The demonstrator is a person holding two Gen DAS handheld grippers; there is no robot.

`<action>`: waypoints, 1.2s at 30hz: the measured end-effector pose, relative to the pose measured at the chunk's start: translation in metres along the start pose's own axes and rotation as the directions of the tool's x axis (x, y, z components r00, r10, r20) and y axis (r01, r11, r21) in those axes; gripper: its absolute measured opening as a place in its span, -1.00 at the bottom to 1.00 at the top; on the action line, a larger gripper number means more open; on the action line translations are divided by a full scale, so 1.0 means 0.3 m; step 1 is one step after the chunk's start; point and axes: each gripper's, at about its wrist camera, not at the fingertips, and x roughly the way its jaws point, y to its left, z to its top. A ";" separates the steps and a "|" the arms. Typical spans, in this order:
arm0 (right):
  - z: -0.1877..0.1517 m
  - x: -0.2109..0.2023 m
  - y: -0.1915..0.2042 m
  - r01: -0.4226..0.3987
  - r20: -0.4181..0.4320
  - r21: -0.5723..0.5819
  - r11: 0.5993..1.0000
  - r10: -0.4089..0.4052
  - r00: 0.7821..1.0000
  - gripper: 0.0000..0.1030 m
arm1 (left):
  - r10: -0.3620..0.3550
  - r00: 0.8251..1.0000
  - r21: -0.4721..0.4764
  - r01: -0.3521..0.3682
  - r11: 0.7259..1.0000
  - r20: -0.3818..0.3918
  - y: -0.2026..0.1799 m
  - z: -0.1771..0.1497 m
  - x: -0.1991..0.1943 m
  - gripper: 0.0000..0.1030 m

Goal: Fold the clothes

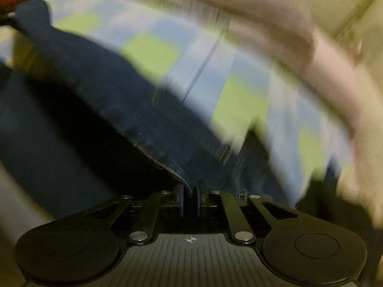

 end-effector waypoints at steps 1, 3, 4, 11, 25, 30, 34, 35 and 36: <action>-0.042 0.028 0.032 0.018 -0.069 0.017 1.000 -0.017 0.997 -0.12 | -0.019 0.999 -0.045 0.017 0.999 -0.035 -0.012 -0.053 -0.002 -0.82; -0.113 0.069 0.072 0.092 -0.153 0.049 0.995 -0.083 0.985 0.16 | -0.056 0.995 -0.129 0.045 0.991 -0.087 -0.034 -0.146 -0.010 -0.71; -0.135 0.070 0.071 0.111 -0.164 0.098 0.989 -0.094 0.982 0.16 | -0.064 0.994 -0.165 0.049 0.985 -0.086 -0.039 -0.168 -0.017 -0.63; -0.309 0.030 -0.216 -0.211 0.197 0.883 0.420 0.078 0.977 0.15 | -0.001 0.998 -0.602 0.040 0.797 0.065 0.032 -0.238 -0.035 -0.46; -0.474 0.237 -0.349 -0.353 0.355 0.934 -0.064 0.023 0.935 0.15 | 0.209 0.953 -0.947 0.156 0.281 0.219 0.168 -0.370 0.055 -0.25; -0.551 0.200 -0.334 -0.359 0.360 0.930 -0.084 -0.001 0.933 0.15 | 0.228 0.948 -0.947 0.157 0.279 0.224 0.239 -0.344 0.111 -0.68; -0.553 0.224 -0.359 -0.374 0.375 0.920 -0.117 -0.012 0.927 -0.10 | 0.236 0.943 -0.927 0.144 0.347 0.235 0.264 -0.318 0.085 -1.00; -0.546 0.228 -0.369 -0.366 0.368 0.924 -0.109 -0.002 0.930 -0.58 | 0.256 0.935 -0.920 0.144 0.365 0.248 0.265 -0.315 0.057 -1.00; -0.537 0.229 -0.381 -0.358 0.361 0.928 -0.100 0.007 0.933 -0.61 | 0.275 0.926 -0.912 0.143 0.383 0.260 0.266 -0.312 0.029 -1.00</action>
